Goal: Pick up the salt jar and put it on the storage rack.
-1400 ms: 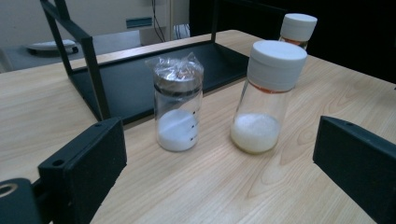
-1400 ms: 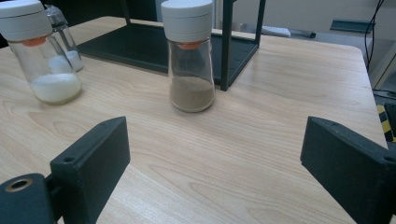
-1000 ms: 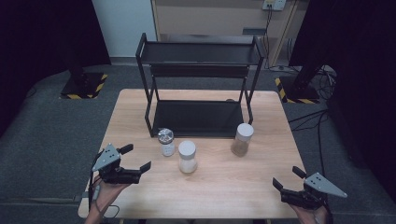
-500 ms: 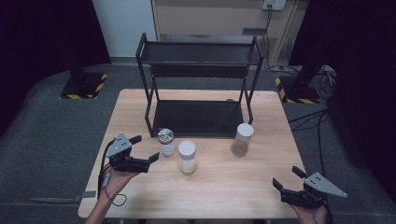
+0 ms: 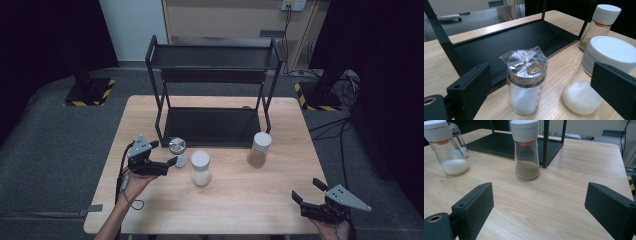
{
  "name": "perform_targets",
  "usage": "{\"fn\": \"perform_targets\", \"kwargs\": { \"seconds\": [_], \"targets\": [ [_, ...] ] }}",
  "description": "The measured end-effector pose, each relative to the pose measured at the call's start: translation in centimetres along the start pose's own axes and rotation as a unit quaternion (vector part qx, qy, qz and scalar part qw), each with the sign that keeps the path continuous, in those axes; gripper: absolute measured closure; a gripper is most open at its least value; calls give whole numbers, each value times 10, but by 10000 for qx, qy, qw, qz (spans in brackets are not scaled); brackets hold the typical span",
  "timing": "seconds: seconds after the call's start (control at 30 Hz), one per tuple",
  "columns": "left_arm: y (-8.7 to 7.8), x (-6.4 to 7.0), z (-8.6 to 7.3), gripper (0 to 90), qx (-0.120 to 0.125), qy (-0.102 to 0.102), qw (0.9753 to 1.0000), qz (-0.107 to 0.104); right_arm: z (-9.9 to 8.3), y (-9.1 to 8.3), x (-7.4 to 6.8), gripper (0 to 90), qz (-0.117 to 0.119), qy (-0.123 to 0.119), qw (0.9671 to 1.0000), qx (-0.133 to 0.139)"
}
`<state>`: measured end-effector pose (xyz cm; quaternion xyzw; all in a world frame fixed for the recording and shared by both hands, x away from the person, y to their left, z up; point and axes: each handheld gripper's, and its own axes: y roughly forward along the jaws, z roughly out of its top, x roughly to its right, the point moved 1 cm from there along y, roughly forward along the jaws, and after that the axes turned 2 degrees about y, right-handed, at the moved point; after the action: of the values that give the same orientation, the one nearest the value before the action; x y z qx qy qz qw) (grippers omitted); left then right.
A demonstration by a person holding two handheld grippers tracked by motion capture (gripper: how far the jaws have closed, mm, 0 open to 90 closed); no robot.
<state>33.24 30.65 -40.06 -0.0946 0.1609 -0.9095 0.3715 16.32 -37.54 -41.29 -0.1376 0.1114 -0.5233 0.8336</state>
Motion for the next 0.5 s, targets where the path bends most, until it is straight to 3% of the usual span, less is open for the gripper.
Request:
{"fn": "perform_targets", "kwargs": {
  "seconds": [0.3,0.5],
  "targets": [
    [20,-6,2,65,-86,30,10000,30,0,0,0,85,10,2,10000,1],
    [33,-11,1,66,-149,-54,9999,32,0,0,0,86,15,7,10000,5]
  ]
}}
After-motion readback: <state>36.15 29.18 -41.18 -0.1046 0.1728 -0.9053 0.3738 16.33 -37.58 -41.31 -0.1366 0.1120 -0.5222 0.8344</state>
